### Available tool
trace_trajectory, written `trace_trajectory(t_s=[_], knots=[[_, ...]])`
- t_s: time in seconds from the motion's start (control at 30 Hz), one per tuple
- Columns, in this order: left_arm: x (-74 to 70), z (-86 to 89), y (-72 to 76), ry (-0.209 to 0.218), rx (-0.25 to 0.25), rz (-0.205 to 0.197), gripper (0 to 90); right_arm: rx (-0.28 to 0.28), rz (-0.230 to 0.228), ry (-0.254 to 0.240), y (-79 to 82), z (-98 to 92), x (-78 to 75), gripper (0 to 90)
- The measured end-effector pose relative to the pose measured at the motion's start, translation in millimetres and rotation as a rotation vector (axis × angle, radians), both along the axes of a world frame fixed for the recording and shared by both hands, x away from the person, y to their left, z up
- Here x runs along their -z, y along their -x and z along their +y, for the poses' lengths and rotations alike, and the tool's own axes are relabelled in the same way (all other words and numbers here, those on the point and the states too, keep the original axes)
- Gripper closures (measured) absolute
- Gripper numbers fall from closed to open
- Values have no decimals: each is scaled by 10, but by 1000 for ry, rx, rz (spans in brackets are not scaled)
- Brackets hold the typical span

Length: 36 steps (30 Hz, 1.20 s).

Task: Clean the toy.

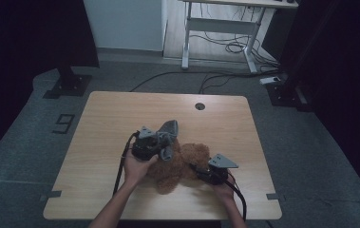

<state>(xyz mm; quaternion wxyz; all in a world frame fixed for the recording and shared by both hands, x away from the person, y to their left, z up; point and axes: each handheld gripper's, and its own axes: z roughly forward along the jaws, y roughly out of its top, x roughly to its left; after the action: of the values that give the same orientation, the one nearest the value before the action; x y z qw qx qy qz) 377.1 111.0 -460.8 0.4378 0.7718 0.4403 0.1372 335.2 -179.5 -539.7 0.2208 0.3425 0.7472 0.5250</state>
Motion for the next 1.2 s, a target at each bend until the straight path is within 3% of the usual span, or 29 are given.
trace_trajectory(t_s=[0.07, 0.13, 0.37, 0.53, 0.8, 0.87, 1.0, 1.2], knots=[[48, 160, -48, -12, -40, 21, 813, 0, 1, -2, -4, -3, 1, 443], [135, 283, -85, 13, -65, 54, 813, -1, 2, -4, -7, -4, 2, 443], [324, 517, -147, 1, -119, 96, 815, 3, 3, -7, -6, -1, 5, 443], [385, 636, -198, -43, -151, 116, 813, 3, 3, -11, -8, -2, 8, 443], [611, 927, -200, -96, -213, 214, 811, 3, 7, -18, -15, -11, 12, 442], [665, 999, -182, -60, -212, 229, 811, 3, 7, -18, -15, -13, 13, 443], [630, 1011, -152, -56, -208, 220, 809, 1, 9, -21, -19, -17, 14, 442], [191, 859, -7, 21, -128, 97, 809, 2, 9, -21, -20, -19, 15, 441]])
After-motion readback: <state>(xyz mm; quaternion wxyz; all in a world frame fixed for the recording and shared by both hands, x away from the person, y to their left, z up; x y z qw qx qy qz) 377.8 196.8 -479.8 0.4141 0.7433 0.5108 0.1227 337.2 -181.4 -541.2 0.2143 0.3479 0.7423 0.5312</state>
